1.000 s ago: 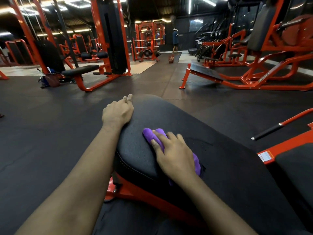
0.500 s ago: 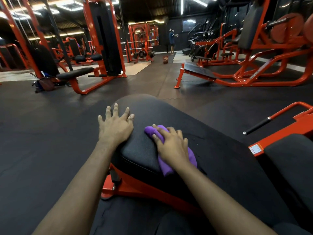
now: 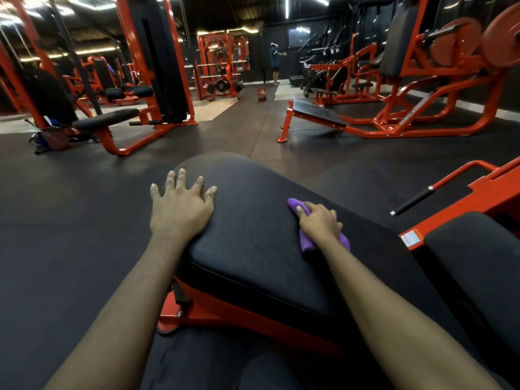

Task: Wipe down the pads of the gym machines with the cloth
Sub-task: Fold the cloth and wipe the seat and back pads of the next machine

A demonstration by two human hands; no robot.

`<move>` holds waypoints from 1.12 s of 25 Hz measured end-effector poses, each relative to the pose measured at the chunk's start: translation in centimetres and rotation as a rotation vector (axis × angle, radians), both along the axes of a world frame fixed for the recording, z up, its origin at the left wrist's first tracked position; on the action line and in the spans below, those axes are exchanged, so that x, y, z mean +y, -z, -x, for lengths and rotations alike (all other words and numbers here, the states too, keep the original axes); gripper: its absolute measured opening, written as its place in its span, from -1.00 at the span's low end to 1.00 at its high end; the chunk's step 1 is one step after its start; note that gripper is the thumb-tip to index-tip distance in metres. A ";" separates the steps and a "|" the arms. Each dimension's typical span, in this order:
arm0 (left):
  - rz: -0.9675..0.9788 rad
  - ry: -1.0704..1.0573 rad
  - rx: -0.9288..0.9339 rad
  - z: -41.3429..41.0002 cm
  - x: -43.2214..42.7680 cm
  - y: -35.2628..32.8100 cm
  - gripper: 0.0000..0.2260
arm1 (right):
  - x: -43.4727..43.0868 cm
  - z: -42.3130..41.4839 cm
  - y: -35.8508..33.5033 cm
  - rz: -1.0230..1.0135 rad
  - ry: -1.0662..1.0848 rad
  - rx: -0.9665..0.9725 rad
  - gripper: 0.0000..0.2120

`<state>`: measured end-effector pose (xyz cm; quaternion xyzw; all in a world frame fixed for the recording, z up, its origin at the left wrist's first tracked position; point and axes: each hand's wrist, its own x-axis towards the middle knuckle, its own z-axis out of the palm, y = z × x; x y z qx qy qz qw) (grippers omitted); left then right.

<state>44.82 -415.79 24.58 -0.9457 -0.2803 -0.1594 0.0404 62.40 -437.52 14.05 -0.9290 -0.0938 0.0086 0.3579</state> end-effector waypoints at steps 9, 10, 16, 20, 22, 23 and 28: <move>-0.028 0.020 0.030 0.6 -1.0 0.3 -0.48 | 0.4 15.1 -0.7 -0.014 -0.249 -0.483 -0.58; -0.029 0.016 0.062 0.6 -1.4 0.3 -0.47 | -0.4 14.7 0.0 -0.028 -0.226 -0.469 -0.58; -0.103 0.134 0.152 1.3 -3.3 1.2 -0.49 | -6.5 10.2 4.6 0.038 -0.044 -0.275 -0.59; -0.113 0.118 0.163 1.4 -3.3 1.2 -0.49 | -9.6 8.8 5.3 -0.054 0.050 -0.131 -0.58; -0.121 0.117 0.147 1.4 -3.4 1.4 -0.49 | -8.9 11.4 4.5 -0.151 -0.138 -0.233 -0.54; -0.121 0.111 0.140 1.3 -3.4 1.4 -0.49 | -8.0 13.2 4.1 -0.116 -0.253 -0.282 -0.53; -0.147 0.077 0.156 0.7 -3.9 1.8 -0.43 | -4.1 9.8 2.4 -0.002 -0.293 -0.289 -0.60</move>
